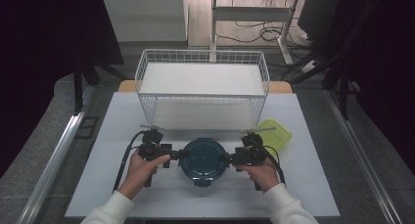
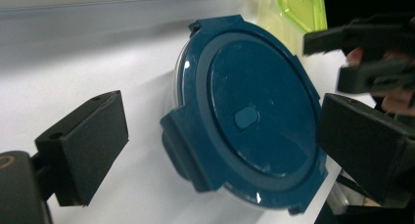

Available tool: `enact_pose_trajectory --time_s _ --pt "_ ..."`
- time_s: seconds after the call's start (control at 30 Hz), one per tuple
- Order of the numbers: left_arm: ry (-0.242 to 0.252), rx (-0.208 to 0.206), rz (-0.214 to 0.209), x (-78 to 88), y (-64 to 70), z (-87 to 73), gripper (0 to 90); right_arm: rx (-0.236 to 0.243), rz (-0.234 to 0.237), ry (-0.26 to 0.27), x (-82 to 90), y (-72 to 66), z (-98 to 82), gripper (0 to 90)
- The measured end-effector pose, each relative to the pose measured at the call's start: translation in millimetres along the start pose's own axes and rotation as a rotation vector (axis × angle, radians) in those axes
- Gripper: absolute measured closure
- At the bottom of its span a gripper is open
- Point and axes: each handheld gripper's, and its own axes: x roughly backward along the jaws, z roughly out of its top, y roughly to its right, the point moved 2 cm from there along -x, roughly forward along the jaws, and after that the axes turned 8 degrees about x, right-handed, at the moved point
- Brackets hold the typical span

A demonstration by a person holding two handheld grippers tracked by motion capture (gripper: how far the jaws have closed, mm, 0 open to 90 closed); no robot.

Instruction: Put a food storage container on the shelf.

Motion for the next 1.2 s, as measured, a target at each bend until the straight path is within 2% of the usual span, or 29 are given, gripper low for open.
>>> enact_pose_trajectory --time_s 0.1,0.17,0.3,0.5,0.6,0.77,0.97,1.0,1.2 --pt "-0.018 -0.012 0.014 -2.2 0.6 -3.1 5.2 -0.01 0.0 -0.012 -4.6 -0.3 -3.2 13.4" --pt "-0.022 0.001 0.003 -3.4 -1.4 -6.0 6.0 -0.029 0.009 -0.011 -5.2 0.7 -6.7 13.3" --pt "-0.038 -0.005 0.008 -5.3 -2.0 -9.1 7.7 -0.03 0.013 -0.017 -6.7 -0.1 -9.3 13.4" --pt "-0.057 0.017 -0.006 -9.5 -5.3 -13.3 8.8 -0.045 0.018 -0.026 -12.3 -0.3 -13.7 13.4" --pt "-0.071 0.027 -0.025 -11.8 -7.2 -14.1 8.8 -0.066 0.036 -0.027 -16.2 -0.8 -14.7 13.4" --pt "-0.089 0.026 -0.031 -16.5 -5.4 -15.5 8.7 -0.091 0.041 -0.033 -20.9 -0.7 -16.8 13.4" --pt "-0.095 0.046 -0.042 -21.5 -8.7 -14.6 8.5 -0.099 0.048 -0.043 -26.0 -1.1 -17.6 12.7" --pt "-0.1 0.046 -0.043 -23.6 -8.2 -14.9 8.6 -0.122 0.058 -0.043 -27.2 -0.5 -17.7 12.7" --pt "-0.129 0.061 -0.056 -30.2 -8.5 -16.6 8.8 -0.172 0.098 -0.043 -31.1 2.7 -19.3 11.9"
